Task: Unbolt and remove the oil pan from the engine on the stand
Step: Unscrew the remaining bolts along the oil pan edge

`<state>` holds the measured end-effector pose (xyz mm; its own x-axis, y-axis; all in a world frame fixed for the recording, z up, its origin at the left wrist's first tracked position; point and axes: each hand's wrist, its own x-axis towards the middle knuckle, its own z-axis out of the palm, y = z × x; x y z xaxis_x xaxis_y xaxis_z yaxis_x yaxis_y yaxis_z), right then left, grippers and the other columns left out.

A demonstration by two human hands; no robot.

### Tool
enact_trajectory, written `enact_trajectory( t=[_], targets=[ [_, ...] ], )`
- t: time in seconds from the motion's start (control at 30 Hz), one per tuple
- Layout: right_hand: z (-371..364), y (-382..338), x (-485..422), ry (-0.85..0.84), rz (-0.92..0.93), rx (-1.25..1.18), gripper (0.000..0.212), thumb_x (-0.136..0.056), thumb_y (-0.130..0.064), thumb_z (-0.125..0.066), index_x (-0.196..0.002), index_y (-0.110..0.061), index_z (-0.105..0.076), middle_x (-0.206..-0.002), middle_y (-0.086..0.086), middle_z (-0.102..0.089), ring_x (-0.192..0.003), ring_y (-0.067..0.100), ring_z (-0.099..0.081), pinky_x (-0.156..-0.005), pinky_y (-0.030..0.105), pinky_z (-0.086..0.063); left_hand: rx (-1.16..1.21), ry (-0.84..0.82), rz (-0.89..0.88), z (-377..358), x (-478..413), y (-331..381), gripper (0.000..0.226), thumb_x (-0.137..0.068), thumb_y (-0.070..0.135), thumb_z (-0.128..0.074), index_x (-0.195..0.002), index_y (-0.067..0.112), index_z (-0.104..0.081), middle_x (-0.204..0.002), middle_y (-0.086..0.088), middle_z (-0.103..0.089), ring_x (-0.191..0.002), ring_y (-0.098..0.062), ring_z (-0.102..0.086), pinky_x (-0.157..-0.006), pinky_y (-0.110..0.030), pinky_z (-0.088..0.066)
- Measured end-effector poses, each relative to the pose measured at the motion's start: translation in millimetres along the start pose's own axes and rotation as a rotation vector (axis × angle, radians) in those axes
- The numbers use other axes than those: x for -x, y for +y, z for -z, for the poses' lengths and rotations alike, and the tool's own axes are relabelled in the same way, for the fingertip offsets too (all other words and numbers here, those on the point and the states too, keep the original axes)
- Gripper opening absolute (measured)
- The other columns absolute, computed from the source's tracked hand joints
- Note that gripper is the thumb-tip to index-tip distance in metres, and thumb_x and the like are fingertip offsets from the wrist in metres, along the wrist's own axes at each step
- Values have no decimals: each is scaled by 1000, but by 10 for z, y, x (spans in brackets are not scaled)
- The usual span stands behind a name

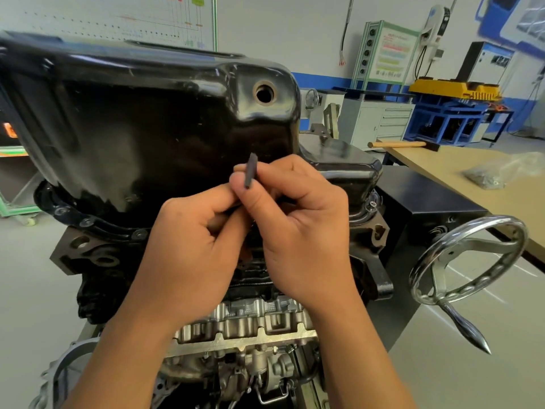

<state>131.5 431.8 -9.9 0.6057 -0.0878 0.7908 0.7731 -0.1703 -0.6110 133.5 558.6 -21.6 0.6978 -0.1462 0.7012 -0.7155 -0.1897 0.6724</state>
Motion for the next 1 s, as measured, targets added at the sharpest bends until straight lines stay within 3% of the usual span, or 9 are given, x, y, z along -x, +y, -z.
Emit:
enact_trajectory(
  t=[0.13,0.23,0.33,0.57,0.77,1.0],
  targets=[
    [37,-46,7,-113,38,54,13,-95,-5,-64,-102,-10,-74,-82,11,-59,-80,5,-58,-69,9,-47,-68,29,-37,31,-12,26,20,-98,22,-58,-90,32,-73,-56,3,-66,-46,-17,-63,-42,-34,-52],
    [77,-50,8,-143,35,105,14,-96,-9,-64,-105,-10,-74,-80,4,-57,-79,6,-57,-71,13,-47,-120,70,-67,39,-30,67,15,-94,29,-59,-89,34,-73,-50,-2,-62,-37,-24,-54,-35,-38,-41],
    [125,-38,-6,-65,47,135,8,-88,-12,-75,-96,-11,-76,-78,5,-64,-71,15,-57,-67,21,-45,-139,102,-81,45,-40,82,10,-92,33,-64,-93,37,-73,-50,0,-62,-36,-27,-51,-35,-38,-39],
    [130,-26,-35,-14,81,91,11,-83,-5,-79,-88,-13,-73,-78,3,-65,-67,9,-55,-64,20,-44,-157,154,-106,24,-76,50,9,-89,27,-72,-90,37,-72,-63,8,-69,-38,-22,-56,-37,-35,-44],
    [155,-40,-86,-91,67,182,8,-93,-6,-68,-98,-6,-73,-82,0,-61,-74,6,-53,-71,18,-42,-83,37,-95,129,-111,20,24,-96,14,-64,-115,28,-69,-95,15,-76,-49,-18,-66,-45,-23,-52],
    [149,-48,-81,-68,62,179,10,-89,-9,-73,-99,-7,-75,-81,6,-65,-71,10,-56,-68,21,-46,-168,49,-149,81,-134,24,16,-96,21,-63,-104,33,-71,-66,8,-70,-41,-20,-58,-38,-33,-46]
  ],
)
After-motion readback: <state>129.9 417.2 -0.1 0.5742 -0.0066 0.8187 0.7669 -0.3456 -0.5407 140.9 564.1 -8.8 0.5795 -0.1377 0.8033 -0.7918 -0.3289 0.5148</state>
